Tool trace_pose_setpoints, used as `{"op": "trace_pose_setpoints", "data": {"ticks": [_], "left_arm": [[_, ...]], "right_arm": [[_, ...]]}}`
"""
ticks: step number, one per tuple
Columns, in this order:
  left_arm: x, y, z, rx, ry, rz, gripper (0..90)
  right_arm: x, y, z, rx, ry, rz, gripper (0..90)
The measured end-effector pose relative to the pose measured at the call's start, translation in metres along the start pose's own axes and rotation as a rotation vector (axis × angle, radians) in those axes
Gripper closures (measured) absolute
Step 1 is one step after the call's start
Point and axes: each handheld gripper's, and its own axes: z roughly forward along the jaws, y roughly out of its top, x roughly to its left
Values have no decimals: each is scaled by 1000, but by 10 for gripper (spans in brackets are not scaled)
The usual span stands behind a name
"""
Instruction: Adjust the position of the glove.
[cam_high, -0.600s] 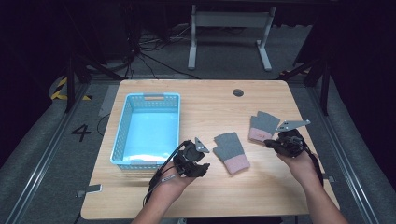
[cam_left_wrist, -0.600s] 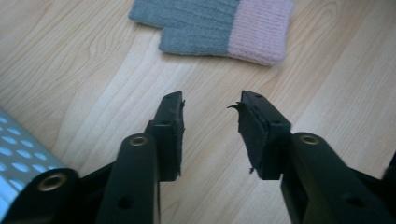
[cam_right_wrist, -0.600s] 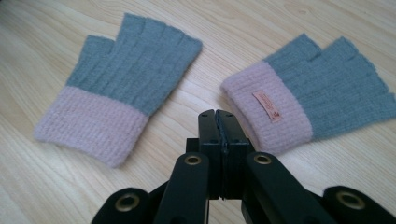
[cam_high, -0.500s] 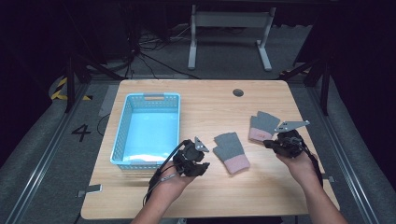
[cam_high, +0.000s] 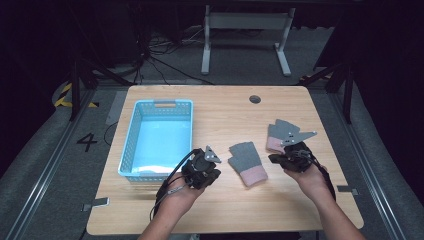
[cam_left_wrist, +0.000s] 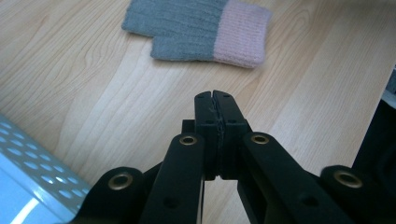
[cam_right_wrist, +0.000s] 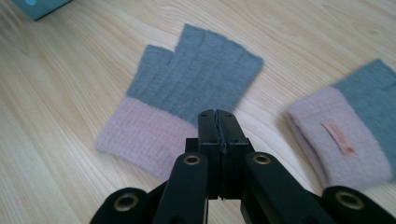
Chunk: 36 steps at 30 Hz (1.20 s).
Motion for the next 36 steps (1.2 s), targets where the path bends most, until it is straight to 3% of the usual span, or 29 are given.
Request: {"op": "trace_pose_setpoints", "data": {"ticks": [11,15,20,24,36], "left_arm": [[4,-6,-3,8,11,-22,892],[4,-6,-1,15,10,-15,891],[7,-5,-4,8,20,-36,887],[8,-4,-5,6,19,-39,881],[13,-3,-7,-5,-1,-40,843]], "right_arm": [[20,30,29,12,43,-38,899],[25,36,40,35,55,-48,899],[30,42,52,68,82,-69,898],[32,47,61,91,107,-60,898],[43,60,90,143,106,-67,899]]}}
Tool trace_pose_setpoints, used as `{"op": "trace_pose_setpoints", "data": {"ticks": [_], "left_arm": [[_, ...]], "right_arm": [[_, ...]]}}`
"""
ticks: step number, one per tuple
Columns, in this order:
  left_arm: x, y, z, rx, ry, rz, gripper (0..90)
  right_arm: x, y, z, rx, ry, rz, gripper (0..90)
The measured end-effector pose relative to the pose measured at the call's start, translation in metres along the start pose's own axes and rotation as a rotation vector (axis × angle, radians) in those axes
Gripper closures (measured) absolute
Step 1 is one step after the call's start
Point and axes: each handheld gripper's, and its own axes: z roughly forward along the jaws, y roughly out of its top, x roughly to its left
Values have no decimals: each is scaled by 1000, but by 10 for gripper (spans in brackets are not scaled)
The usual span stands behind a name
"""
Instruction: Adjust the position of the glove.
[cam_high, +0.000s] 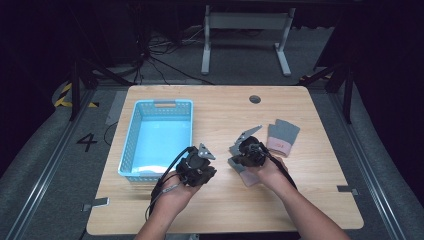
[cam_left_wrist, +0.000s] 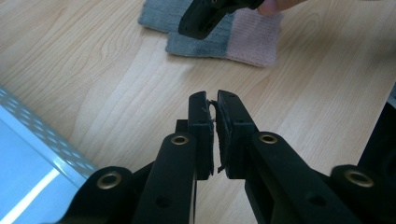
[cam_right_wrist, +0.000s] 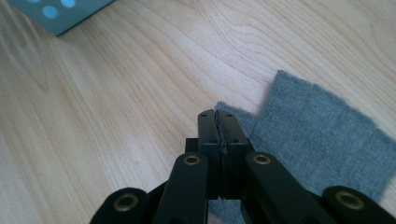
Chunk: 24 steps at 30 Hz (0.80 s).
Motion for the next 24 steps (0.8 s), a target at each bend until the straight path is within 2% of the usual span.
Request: {"op": "trace_pose_setpoints", "data": {"ticks": [14,24], "left_arm": [[3,1,3,5,-11,-6,809],[4,3,3,1,-15,-2,798]], "right_arm": [[-8,3,17,27,-45,10,899],[-9,2,22,47,-39,14,898]]}}
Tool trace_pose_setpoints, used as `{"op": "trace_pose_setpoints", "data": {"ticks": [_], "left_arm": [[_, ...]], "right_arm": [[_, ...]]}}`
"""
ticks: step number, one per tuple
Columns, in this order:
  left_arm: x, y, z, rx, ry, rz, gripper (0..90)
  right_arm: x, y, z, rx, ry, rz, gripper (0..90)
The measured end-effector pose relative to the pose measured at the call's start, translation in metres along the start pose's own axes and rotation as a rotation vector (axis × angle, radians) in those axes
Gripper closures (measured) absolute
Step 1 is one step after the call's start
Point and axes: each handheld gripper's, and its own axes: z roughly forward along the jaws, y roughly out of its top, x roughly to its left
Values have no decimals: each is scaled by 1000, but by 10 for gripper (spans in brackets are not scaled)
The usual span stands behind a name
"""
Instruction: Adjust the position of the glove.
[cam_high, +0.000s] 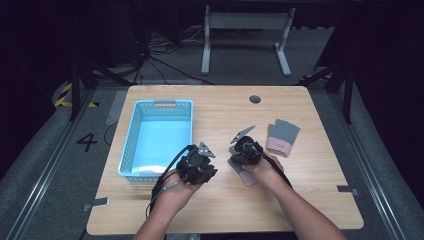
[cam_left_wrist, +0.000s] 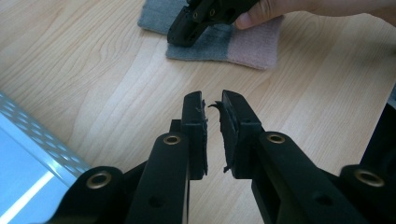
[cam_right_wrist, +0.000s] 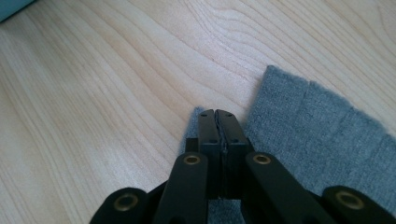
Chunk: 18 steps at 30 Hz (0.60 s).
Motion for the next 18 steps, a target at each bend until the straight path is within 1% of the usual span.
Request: {"op": "trace_pose_setpoints", "data": {"ticks": [6,9,14,18], "left_arm": [[1,2,0,-5,3,4,797],[1,3,1,-5,-1,5,793],[1,6,3,-5,-6,11,790],[1,7,4,0,-8,13,788]], "right_arm": [[6,-2,-2,14,11,-20,898],[9,-4,-4,20,27,-24,897],[16,-9,-8,38,57,-42,897],[21,-15,-11,51,65,-63,897]]}}
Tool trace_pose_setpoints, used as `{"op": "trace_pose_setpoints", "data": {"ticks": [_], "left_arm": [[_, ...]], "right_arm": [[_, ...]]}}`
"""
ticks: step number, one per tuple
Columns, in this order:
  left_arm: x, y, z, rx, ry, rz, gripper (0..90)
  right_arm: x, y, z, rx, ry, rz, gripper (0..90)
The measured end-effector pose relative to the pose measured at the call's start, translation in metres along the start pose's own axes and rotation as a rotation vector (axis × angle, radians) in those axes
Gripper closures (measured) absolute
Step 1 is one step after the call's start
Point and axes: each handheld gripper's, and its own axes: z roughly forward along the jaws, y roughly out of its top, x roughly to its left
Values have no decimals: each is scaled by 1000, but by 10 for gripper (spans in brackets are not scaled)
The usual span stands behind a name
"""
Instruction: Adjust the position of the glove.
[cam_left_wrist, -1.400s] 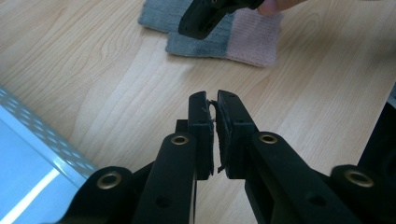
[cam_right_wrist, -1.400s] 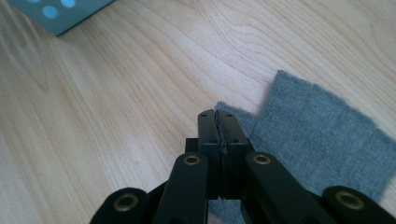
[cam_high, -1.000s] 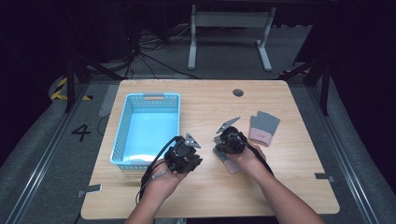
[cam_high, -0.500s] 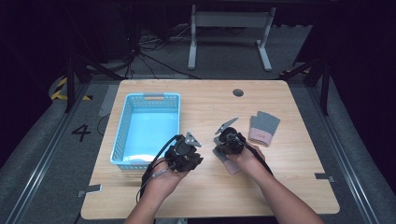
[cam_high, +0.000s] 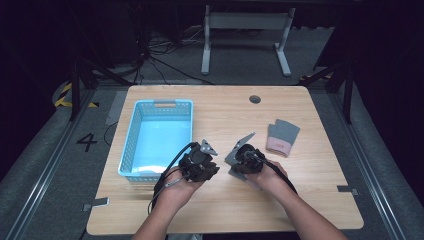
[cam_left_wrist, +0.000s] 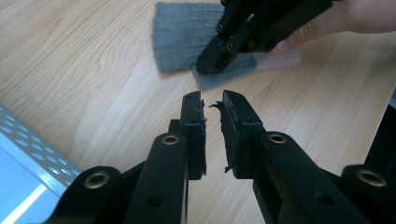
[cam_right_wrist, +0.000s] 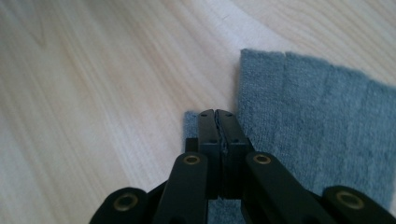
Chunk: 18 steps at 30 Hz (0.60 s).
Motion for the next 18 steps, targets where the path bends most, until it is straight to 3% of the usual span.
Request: {"op": "trace_pose_setpoints", "data": {"ticks": [18], "left_arm": [[-1,1,2,8,-4,3,782]], "right_arm": [[20,-25,-13,47,50,-52,897]]}}
